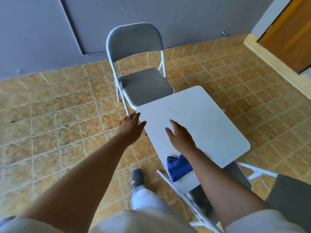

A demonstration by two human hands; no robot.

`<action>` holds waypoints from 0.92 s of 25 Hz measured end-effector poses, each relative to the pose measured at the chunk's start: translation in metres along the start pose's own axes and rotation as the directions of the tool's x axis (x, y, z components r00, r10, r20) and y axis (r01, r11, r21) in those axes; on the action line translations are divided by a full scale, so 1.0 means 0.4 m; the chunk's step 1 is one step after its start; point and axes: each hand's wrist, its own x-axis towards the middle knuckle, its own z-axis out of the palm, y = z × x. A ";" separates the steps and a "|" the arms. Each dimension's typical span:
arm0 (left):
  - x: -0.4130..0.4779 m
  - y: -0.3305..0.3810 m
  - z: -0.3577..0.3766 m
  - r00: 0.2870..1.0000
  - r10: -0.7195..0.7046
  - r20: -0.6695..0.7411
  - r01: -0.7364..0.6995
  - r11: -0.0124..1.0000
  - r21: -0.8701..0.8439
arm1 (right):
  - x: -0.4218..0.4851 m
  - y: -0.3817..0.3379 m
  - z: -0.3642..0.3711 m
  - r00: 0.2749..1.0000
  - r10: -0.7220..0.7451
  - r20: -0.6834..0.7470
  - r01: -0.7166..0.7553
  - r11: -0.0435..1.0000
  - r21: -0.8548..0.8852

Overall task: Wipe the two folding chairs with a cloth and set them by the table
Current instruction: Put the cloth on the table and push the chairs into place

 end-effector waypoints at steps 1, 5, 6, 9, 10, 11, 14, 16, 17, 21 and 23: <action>0.054 -0.023 -0.038 1.000 -0.008 0.004 0.008 1.000 0.004 | 0.065 -0.033 -0.001 1.000 -0.001 -0.004 0.001 1.000 0.023; 0.235 -0.092 -0.162 0.999 -0.041 0.017 0.040 0.999 0.012 | 0.269 -0.155 -0.007 0.999 -0.026 0.035 0.025 1.000 0.012; 0.280 -0.113 -0.189 0.999 -0.050 0.015 0.050 0.999 -0.005 | 0.320 -0.183 -0.009 0.999 -0.028 0.036 0.027 0.999 0.019; 0.411 -0.184 -0.256 0.999 -0.050 0.018 0.050 0.999 -0.007 | 0.457 -0.254 -0.008 0.998 -0.050 0.043 0.049 0.999 0.005; 0.456 -0.206 -0.275 0.999 -0.051 0.015 0.051 0.999 -0.011 | 0.501 -0.270 -0.008 0.999 -0.029 0.035 0.029 1.000 0.009; 0.504 -0.229 -0.292 0.999 -0.052 0.010 0.052 0.999 -0.014 | 0.545 -0.284 -0.006 1.000 -0.005 0.020 0.004 1.000 0.022; 0.675 -0.303 -0.360 0.999 0.023 0.037 -0.023 1.000 -0.002 | 0.686 -0.351 0.018 0.998 0.066 -0.003 -0.066 0.997 0.029; 0.799 -0.351 -0.418 0.995 0.094 0.045 -0.094 0.996 -0.006 | 0.780 -0.421 0.037 0.992 0.123 -0.032 -0.121 0.992 0.043; 0.858 -0.374 -0.451 0.990 0.127 0.060 -0.127 0.992 -0.004 | 0.822 -0.461 0.046 0.986 0.161 -0.043 -0.158 0.986 0.060; 1.065 -0.450 -0.571 0.968 0.243 0.064 -0.246 0.969 0.035 | 0.961 -0.604 0.080 0.970 0.241 -0.041 -0.235 0.965 0.114; 1.159 -0.480 -0.618 0.966 0.249 0.065 -0.252 0.966 0.053 | 1.019 -0.654 0.088 0.962 0.270 -0.040 -0.262 0.955 0.140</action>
